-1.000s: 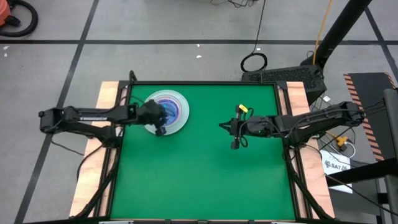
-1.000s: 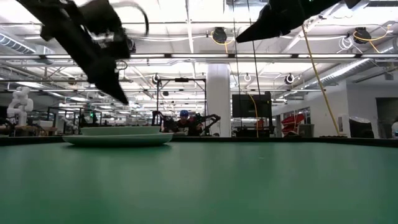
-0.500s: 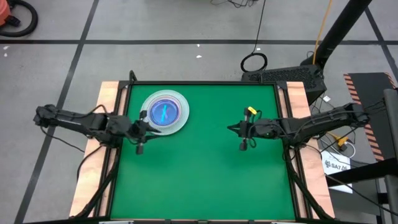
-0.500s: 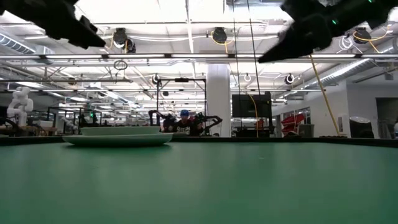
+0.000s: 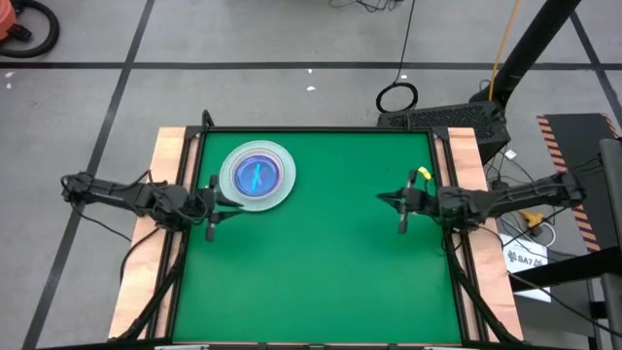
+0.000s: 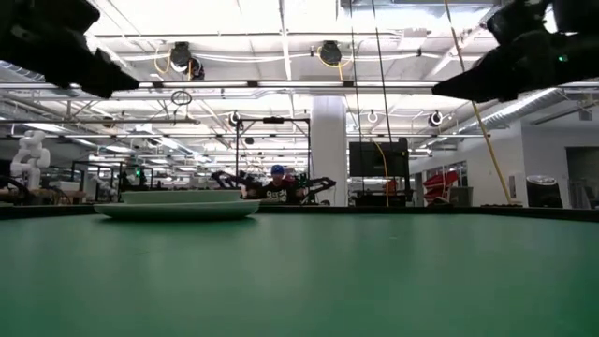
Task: Stack plastic plates
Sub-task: Return to Home Position
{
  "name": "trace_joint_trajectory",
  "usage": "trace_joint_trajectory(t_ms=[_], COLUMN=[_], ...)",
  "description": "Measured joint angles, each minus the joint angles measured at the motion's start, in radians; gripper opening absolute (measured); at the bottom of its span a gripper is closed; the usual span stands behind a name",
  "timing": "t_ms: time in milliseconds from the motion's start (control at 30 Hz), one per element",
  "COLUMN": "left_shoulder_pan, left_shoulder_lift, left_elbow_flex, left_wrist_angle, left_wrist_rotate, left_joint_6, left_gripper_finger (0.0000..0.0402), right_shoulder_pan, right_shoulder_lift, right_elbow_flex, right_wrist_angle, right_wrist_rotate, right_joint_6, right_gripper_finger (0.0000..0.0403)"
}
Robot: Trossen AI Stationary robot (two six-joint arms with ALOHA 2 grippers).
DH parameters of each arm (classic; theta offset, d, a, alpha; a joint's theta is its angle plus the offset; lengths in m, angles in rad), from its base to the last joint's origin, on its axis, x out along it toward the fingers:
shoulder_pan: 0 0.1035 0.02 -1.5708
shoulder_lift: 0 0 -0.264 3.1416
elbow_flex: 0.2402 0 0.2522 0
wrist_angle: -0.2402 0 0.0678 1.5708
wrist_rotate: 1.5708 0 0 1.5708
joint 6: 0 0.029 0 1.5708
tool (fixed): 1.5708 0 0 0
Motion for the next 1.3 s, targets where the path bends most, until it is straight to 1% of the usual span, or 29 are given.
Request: trace_joint_trajectory(t_ms=[67, 200, 300, 400, 500, 600, 667, 800, 833, 900, 1000, 1167, 1300], left_shoulder_pan=[0.012, 0.033, 0.06, 0.093, 0.133, 0.187, 0.218, 0.246, 0.248, 0.249, 0.249, 0.249, 0.249], left_shoulder_lift=[-0.041, -0.13, -0.205, -0.294, -0.306, -0.307, -0.305, -0.306, -0.305, -0.296, -0.296, -0.295, -0.29], left_elbow_flex=[-0.029, -0.104, -0.155, -0.178, -0.164, -0.171, -0.176, -0.176, -0.176, -0.176, -0.176, -0.176, -0.176], left_wrist_angle=[0.0, 0.016, 0.007, -0.019, -0.051, -0.038, -0.045, -0.039, -0.039, -0.036, -0.034, -0.032, -0.008], left_wrist_rotate=[-0.021, -0.022, -0.026, -0.03, -0.059, -0.091, -0.08, 0.04, 0.05, 0.042, 0.03, 0.024, 0.024], left_joint_6=[-0.016, -0.019, -0.03, -0.04, -0.012, 0.015, 0.017, 0.037, 0.04, 0.001, -0.15, -0.198, -0.288], left_gripper_finger=[0.0088, 0.0088, 0.0088, 0.0088, 0.0088, 0.0088, 0.0088, 0.0088, 0.0088, 0.0088, 0.0088, 0.0088, 0.0088], right_shoulder_pan=[0.0, 0.0, 0.0, 0.0, 0.0, -0.001, -0.002, -0.005, -0.007, -0.008, -0.008, -0.008, -0.008], right_shoulder_lift=[-0.057, -0.165, -0.25, -0.344, -0.443, -0.54, -0.544, -0.535, -0.527, -0.508, -0.489, -0.483, -0.484], right_elbow_flex=[-0.026, -0.09, -0.138, -0.161, -0.158, -0.156, -0.158, -0.162, -0.162, -0.162, -0.162, -0.163, -0.163], right_wrist_angle=[-0.003, -0.005, -0.001, -0.01, -0.084, -0.21, -0.237, -0.24, -0.241, -0.241, -0.235, -0.23, -0.229], right_wrist_rotate=[0.0, 0.008, 0.038, 0.058, 0.067, 0.117, 0.147, 0.134, 0.142, 0.171, 0.185, 0.183, 0.183], right_joint_6=[-0.004, -0.021, -0.047, -0.08, -0.11, -0.112, -0.094, -0.112, -0.116, -0.119, -0.114, -0.087, -0.086], right_gripper_finger=[0.0, 0.0, 0.0, 0.0, 0.0, 0.0, 0.0, 0.0, 0.0, 0.0, 0.0, 0.0, 0.0])
